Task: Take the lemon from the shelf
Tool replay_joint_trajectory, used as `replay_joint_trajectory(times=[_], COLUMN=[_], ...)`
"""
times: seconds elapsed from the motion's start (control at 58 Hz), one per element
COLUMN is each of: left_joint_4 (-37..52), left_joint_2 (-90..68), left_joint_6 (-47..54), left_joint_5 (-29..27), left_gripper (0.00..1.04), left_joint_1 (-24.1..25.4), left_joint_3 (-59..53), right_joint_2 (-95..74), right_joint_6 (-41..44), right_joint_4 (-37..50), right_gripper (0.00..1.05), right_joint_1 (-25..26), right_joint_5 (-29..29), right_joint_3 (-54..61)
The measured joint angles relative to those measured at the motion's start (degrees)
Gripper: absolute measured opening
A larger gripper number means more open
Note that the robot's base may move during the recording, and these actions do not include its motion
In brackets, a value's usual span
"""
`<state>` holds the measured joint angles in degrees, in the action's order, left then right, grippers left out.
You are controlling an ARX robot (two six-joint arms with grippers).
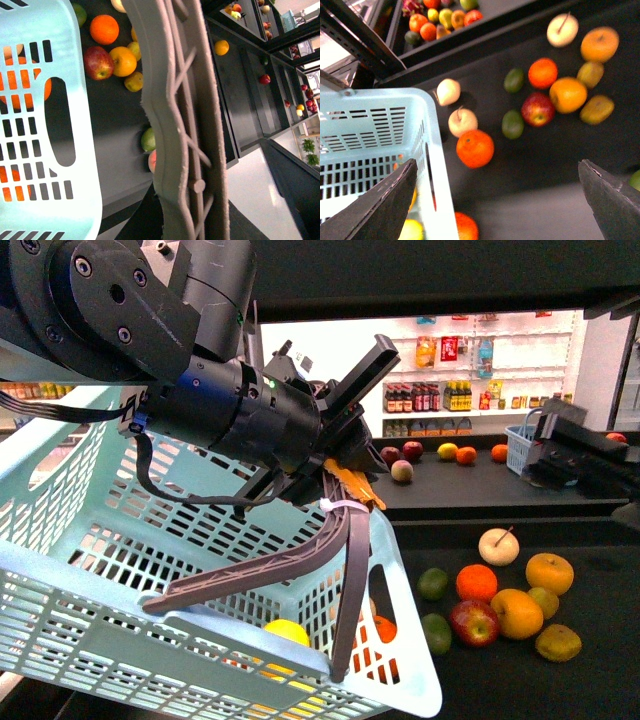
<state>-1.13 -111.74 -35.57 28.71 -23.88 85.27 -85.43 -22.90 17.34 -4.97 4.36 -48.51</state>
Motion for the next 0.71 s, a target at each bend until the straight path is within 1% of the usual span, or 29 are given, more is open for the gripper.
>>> replay_joint_trajectory(times=[0.121, 0.224, 0.328, 0.379, 0.431, 0.5, 0.552, 0.569, 0.603, 0.655, 0.672, 0.707], left_joint_4=[0.0, 0.0, 0.0, 0.0, 0.0, 0.0, 0.0, 0.0, 0.0, 0.0, 0.0, 0.0], left_joint_2=[0.0, 0.0, 0.0, 0.0, 0.0, 0.0, 0.0, 0.0, 0.0, 0.0, 0.0, 0.0], left_joint_6=[0.0, 0.0, 0.0, 0.0, 0.0, 0.0, 0.0, -0.02, -0.02, 0.0, 0.0, 0.0], left_joint_5=[-0.02, -0.11, -0.07, 0.0, 0.0, -0.02, 0.0, 0.0, 0.0, -0.02, -0.02, -0.04], left_gripper=[0.09, 0.09, 0.09, 0.09, 0.09, 0.09, 0.09, 0.09, 0.09, 0.09, 0.09, 0.09], left_joint_1=[0.0, 0.02, 0.0, 0.0, 0.0, 0.0, 0.0, 0.0, 0.0, 0.0, 0.0, 0.02], left_joint_3=[0.0, 0.0, 0.0, 0.0, 0.0, 0.0, 0.0, 0.0, 0.0, 0.0, 0.0, 0.0], right_joint_2=[11.28, 21.18, 31.26, 36.94, 41.62, 48.52, 52.87, 54.53, 57.24, 63.14, 64.26, 68.37], right_joint_6=[9.7, 16.15, 19.74, 20.5, 21.14, 21.03, 21.18, 21.33, 21.51, 21.92, 22.01, 22.32], right_joint_4=[4.9, 5.35, 2.32, -0.83, -3.54, -8.41, -11.85, -12.26, -12.17, -14.88, -15.67, -17.31], right_gripper=[0.97, 0.97, 0.97, 0.97, 0.97, 0.97, 0.97, 0.96, 0.91, 0.81, 0.8, 0.73], right_joint_1=[-0.94, -2.45, -4.33, -5.6, -7.21, -10.62, -13.88, -15.02, -16.04, -18.12, -18.32, -18.43], right_joint_5=[3.67, 5.14, 6.97, 8.35, 10.47, 14.05, 18.01, 18.62, 18.03, 19.12, 19.34, 18.6], right_joint_3=[8.79, 15.74, 21.75, 24.04, 25.51, 26.88, 27.41, 27.8, 28.74, 30.82, 31.21, 32.98])
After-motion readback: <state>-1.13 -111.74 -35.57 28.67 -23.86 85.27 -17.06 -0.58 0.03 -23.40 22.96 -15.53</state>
